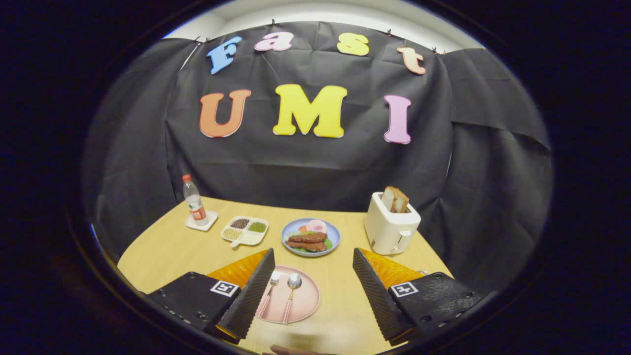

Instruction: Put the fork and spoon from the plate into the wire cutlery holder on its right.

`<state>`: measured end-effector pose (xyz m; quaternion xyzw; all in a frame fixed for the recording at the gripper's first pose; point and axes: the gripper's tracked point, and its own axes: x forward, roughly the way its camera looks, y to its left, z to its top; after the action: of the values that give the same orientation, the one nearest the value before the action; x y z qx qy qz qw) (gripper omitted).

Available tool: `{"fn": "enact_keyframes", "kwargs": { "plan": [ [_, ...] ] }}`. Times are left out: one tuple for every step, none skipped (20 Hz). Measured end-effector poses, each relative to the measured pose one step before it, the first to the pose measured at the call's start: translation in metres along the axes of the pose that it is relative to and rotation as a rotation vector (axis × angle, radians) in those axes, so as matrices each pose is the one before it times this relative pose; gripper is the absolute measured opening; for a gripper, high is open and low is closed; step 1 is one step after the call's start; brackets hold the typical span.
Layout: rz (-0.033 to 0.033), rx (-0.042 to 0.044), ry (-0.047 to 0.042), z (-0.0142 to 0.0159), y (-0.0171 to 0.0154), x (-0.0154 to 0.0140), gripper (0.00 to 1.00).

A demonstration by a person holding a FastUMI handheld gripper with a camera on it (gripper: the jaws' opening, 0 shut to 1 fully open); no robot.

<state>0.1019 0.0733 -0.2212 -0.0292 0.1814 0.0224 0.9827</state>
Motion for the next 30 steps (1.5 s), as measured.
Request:
{"fn": "enact_keyframes", "kwargs": {
  "plan": [
    [0.00713, -0.00268, 0.03317, -0.01374, 0.00540, 0.01244, 0.95],
    [0.00599, -0.00097, 0.03751, -0.01486, 0.00616, 0.01687, 0.95],
    [0.00933, 0.00011, 0.03999, -0.01308, 0.00700, 0.01517, 0.95],
    [0.00986, -0.00146, 0.04185, -0.01267, 0.00643, 0.01396, 0.95],
    [0.00209, -0.00149, 0.04016, -0.01277, 0.00488, 0.01378, 0.94],
    [-0.00060, -0.00022, 0.04163, -0.01853, 0.00309, 0.00649, 0.93],
    [0.00477, 0.00634, 0.04449, -0.01322, 0.00409, 0.00970, 0.90],
    [-0.00683, 0.00561, 0.03964, -0.01170, 0.00157, 0.01046, 0.87],
    [-0.00068, 0.00984, 0.03579, -0.00830, 0.00154, 0.00959, 0.81],
    [-0.00136, 0.01175, 0.02992, -0.00730, 0.00003, 0.00878, 0.76],
    [0.00009, 0.01318, 0.01986, -0.00314, 0.00075, 0.00631, 0.70],
    [-0.00453, 0.00235, 0.01220, -0.00202, 0.00000, 0.00510, 0.69],
    [0.00246, 0.00123, 0.00937, -0.00163, 0.00036, 0.00359, 0.65],
    [-0.00210, 0.00410, 0.01420, -0.00234, 0.00153, 0.00453, 0.61],
    [0.00073, 0.00728, 0.01897, -0.00336, 0.00051, 0.00369, 0.57],
    [0.00502, 0.00564, 0.02179, -0.00429, 0.00198, 0.00333, 0.53],
    [-0.00172, 0.00202, 0.01557, -0.00278, 0.00084, 0.00436, 0.49],
    [0.00326, 0.00214, 0.01695, -0.00395, 0.00036, 0.00126, 0.45],
    [0.00163, 0.00371, 0.01298, -0.00187, 0.00024, 0.00128, 0.45],
    [-0.00168, -0.00058, 0.00660, -0.00140, 0.00034, 0.00025, 0.39],
    [-0.01184, -0.00143, 0.00274, 0.00280, -0.00222, 0.00234, 0.34],
    [-0.00417, -0.00671, 0.00810, -0.00424, 0.00185, -0.00198, 0.29],
    [0.00247, -0.00252, 0.00411, 0.00023, 0.00317, 0.00419, 0.23],
    [0.00858, -0.00410, -0.00271, 0.00001, 0.00262, -0.00185, 0.23],
    [-0.00715, -0.00520, 0.00778, -0.00288, -0.00002, 0.00435, 0.17],
    [0.00461, 0.00131, 0.00447, 0.00023, -0.00027, -0.00344, 0.11],
    [0.00446, 0.00125, 0.00478, 0.00145, 0.00072, -0.00257, 0.10],
    [-0.00030, -0.00333, 0.00157, -0.00078, 0.00097, 0.00155, 0.09],
    [0.00131, -0.00165, 0.00451, 0.00040, 0.00082, -0.00128, 0.08],
    [0.00082, -0.00403, 0.00264, -0.00166, 0.00030, -0.00033, 0.05]
  ]
}}
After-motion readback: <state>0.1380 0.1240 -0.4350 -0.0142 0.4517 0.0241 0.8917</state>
